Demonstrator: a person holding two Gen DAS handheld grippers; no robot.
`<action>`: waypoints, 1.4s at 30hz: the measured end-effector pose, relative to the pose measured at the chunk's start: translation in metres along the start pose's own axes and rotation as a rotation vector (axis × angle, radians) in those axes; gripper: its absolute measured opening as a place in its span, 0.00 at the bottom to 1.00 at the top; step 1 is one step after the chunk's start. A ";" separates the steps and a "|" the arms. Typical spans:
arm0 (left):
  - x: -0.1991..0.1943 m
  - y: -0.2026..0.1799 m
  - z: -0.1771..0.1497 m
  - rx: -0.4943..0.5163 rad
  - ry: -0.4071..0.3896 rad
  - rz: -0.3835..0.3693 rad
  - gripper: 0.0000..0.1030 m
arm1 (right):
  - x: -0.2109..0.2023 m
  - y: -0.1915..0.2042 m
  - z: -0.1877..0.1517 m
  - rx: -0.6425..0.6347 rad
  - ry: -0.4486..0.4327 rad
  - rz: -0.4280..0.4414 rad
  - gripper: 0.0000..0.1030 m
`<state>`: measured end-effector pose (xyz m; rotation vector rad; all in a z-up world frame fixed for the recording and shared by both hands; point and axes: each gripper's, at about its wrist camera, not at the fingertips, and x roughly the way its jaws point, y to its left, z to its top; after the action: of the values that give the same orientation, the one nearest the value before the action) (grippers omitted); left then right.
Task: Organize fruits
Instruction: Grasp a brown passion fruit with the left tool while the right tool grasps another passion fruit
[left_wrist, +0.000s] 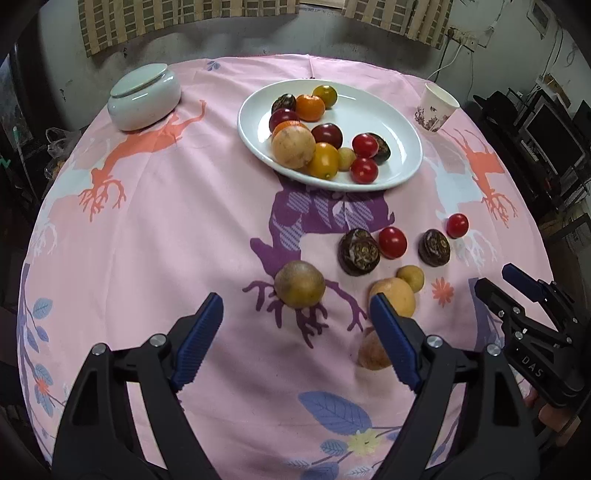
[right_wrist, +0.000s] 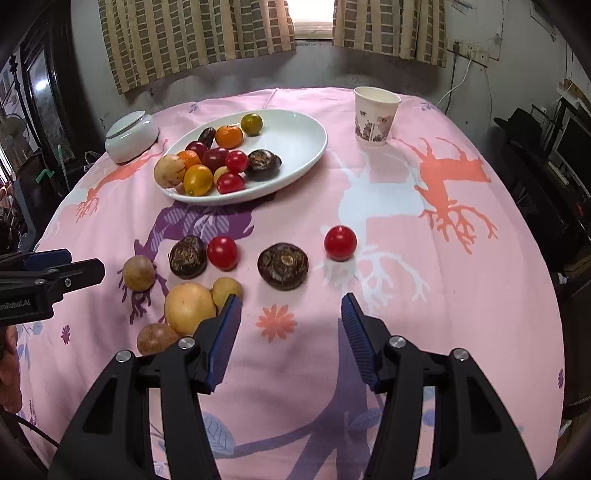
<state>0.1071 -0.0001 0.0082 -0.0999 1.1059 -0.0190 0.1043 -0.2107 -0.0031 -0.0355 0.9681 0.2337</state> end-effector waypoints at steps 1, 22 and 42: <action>0.000 0.000 -0.003 -0.001 0.004 0.001 0.81 | -0.001 0.000 -0.004 0.004 0.006 0.005 0.55; 0.040 0.007 -0.006 -0.042 0.095 -0.018 0.79 | 0.012 -0.010 -0.023 0.076 0.096 0.063 0.55; 0.051 0.011 0.004 -0.020 0.098 -0.058 0.33 | 0.025 0.053 -0.020 -0.089 0.194 0.321 0.55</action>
<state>0.1331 0.0075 -0.0361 -0.1506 1.2007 -0.0649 0.0906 -0.1575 -0.0305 0.0167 1.1551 0.5769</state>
